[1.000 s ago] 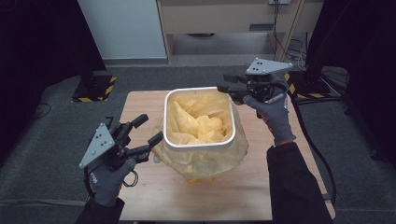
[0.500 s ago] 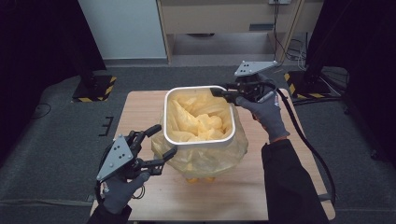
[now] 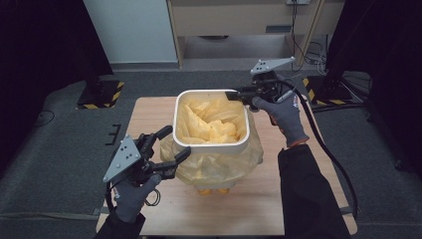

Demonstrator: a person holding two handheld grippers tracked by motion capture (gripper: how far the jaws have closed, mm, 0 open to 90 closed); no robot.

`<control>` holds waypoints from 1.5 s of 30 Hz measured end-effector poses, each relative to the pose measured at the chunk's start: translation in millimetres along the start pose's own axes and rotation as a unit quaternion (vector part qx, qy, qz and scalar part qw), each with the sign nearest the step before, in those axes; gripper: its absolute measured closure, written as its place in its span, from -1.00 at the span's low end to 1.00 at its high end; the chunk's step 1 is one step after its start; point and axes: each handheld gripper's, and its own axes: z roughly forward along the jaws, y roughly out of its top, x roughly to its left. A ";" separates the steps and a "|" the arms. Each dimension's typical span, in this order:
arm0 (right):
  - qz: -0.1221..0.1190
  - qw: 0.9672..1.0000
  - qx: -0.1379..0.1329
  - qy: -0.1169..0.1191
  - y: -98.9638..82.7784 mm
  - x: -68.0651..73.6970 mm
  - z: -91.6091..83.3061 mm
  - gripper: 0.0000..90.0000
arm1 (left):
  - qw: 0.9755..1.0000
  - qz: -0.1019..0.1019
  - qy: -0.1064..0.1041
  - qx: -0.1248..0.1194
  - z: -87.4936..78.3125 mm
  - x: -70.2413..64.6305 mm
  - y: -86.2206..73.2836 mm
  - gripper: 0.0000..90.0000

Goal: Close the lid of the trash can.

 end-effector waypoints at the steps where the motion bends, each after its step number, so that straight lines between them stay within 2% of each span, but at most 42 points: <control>1: -0.004 1.000 0.000 -0.003 -0.5 -0.1 1.5 0.65 | 1.000 -0.007 -0.001 0.005 0.5 0.9 -1.0 -0.52; 3: -0.018 1.000 0.012 -0.012 -4.0 -0.4 6.1 0.66 | 1.000 -0.007 -0.002 0.014 0.8 2.0 -3.3 -0.49; 5: -0.023 1.000 0.008 -0.014 -6.4 -0.3 7.8 0.66 | 1.000 -0.009 -0.003 0.004 -0.4 2.3 -3.1 -0.47; 9: -0.022 1.000 -0.003 -0.015 -9.3 2.0 6.9 0.65 | 0.999 -0.026 -0.007 -0.026 -4.4 5.9 9.9 -0.47; 12: -0.022 0.999 -0.013 -0.020 -11.0 4.3 5.9 0.60 | 0.999 -0.030 0.008 -0.036 -4.0 9.5 20.5 -0.47; 15: -0.016 0.999 -0.041 -0.018 -12.3 7.1 4.6 0.46 | 0.999 -0.029 0.038 -0.022 1.8 16.6 28.9 -0.48; 17: -0.010 0.998 -0.062 -0.015 -11.6 9.3 3.6 0.37 | 0.998 -0.029 0.052 -0.002 7.4 20.4 29.4 -0.48; 19: -0.011 0.996 -0.081 -0.023 -9.9 11.6 1.4 0.34 | 0.998 -0.026 0.059 0.013 12.9 22.6 26.9 -0.48; 22: -0.017 0.992 -0.109 -0.054 -8.3 14.4 -2.2 0.33 | 0.997 -0.025 0.072 0.034 18.6 25.5 20.6 -0.47; 24: -0.030 0.991 -0.108 -0.076 -8.9 16.5 -0.8 0.36 | 0.996 -0.033 0.074 0.040 21.8 28.5 14.2 -0.46; 26: -0.035 0.990 -0.110 -0.081 -10.1 19.4 1.2 0.45 | 0.996 -0.042 0.070 0.036 23.2 30.1 9.8 -0.46; 29: -0.047 0.989 -0.107 -0.093 -11.7 23.7 2.7 0.55 | 0.996 -0.037 0.071 0.034 24.2 29.2 7.5 -0.41; 31: -0.055 0.988 -0.105 -0.101 -13.8 25.8 4.1 0.60 | 0.996 -0.032 0.074 0.047 26.8 28.2 5.2 -0.37; 33: -0.058 0.987 -0.104 -0.109 -16.6 26.9 5.4 0.63 | 0.995 -0.045 0.072 0.042 28.1 29.3 2.6 -0.37; 37: -0.067 0.985 -0.104 -0.123 -26.4 28.6 9.9 0.67 | 0.995 -0.048 0.077 0.039 30.1 31.5 -1.1 -0.37; 42: -0.044 0.980 -0.145 -0.128 -45.0 27.6 12.5 0.71 | 0.995 -0.054 0.078 0.021 31.4 31.1 -5.1 -0.38; 44: -0.047 0.979 -0.147 -0.136 -45.7 29.0 12.5 0.69 | 0.995 -0.054 0.082 0.018 32.0 31.3 -5.8 -0.38; 45: -0.048 0.978 -0.146 -0.144 -45.2 29.8 12.5 0.62 | 0.995 -0.054 0.083 0.018 31.8 31.3 -5.7 -0.38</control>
